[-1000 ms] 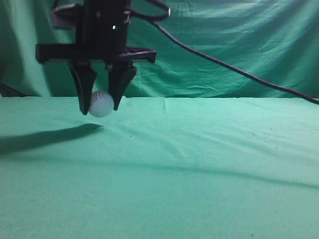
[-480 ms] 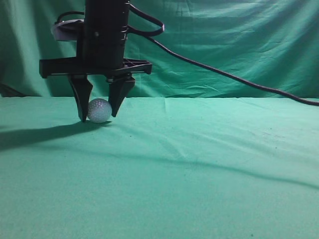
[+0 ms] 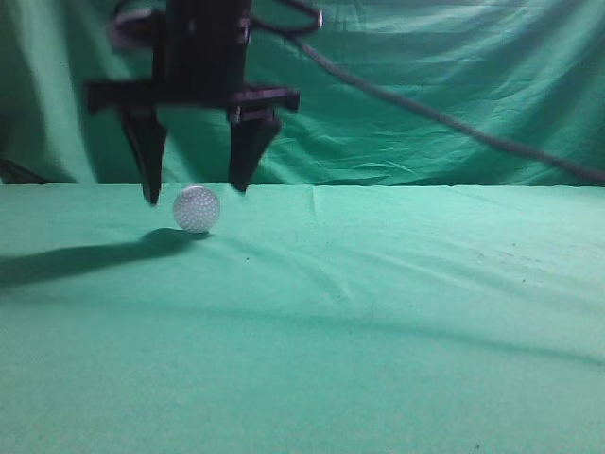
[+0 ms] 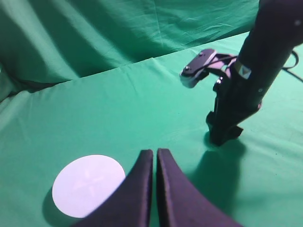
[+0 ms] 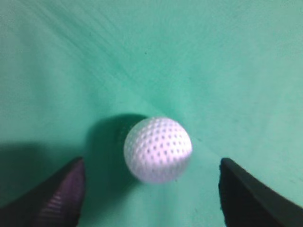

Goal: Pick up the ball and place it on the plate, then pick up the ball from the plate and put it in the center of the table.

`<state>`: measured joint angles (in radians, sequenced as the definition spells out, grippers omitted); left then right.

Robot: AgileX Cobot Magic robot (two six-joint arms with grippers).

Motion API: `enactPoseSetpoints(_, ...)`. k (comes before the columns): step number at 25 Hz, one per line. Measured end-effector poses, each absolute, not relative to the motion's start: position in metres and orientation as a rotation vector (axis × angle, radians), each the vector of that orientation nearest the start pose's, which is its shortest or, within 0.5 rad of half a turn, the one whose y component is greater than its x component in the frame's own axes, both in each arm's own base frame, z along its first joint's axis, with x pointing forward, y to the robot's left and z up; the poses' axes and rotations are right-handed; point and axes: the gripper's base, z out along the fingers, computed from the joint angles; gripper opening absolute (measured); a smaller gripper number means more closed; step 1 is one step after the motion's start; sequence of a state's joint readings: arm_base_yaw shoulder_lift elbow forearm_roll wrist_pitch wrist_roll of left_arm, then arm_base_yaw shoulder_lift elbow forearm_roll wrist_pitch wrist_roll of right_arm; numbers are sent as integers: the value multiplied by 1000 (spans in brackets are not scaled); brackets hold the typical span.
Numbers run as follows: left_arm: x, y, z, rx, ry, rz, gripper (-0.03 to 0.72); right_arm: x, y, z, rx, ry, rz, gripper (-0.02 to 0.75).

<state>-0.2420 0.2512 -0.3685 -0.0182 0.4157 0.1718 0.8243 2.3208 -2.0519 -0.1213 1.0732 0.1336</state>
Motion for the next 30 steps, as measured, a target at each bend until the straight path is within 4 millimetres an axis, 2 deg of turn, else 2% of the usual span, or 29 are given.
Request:
enactPoseSetpoints(7,64,-16,282,367,1765,-59,0,329,340,283,-954,2575,96,517)
enactPoseSetpoints(12,64,-16,282,367,1765,-59,0,306,321,351,-911,2481,222,174)
enactPoseSetpoints(14,64,-16,282,367,1765,-59,0,293,309,383,-889,2424,285,66)
enactPoseSetpoints(15,64,-16,282,367,1765,-59,0,287,303,396,-881,2398,305,42)
enactPoseSetpoints(18,64,-16,282,367,1765,-59,0,265,280,438,-851,2308,359,55)
enactPoseSetpoints(21,64,-16,282,367,1765,-59,0,243,256,461,-836,2267,379,55)
enactPoseSetpoints(25,64,-16,282,367,1765,-59,0,217,228,469,-839,2267,378,55)
enactPoseSetpoints(30,64,-16,282,368,1763,-57,0,188,197,460,-856,2305,357,55)
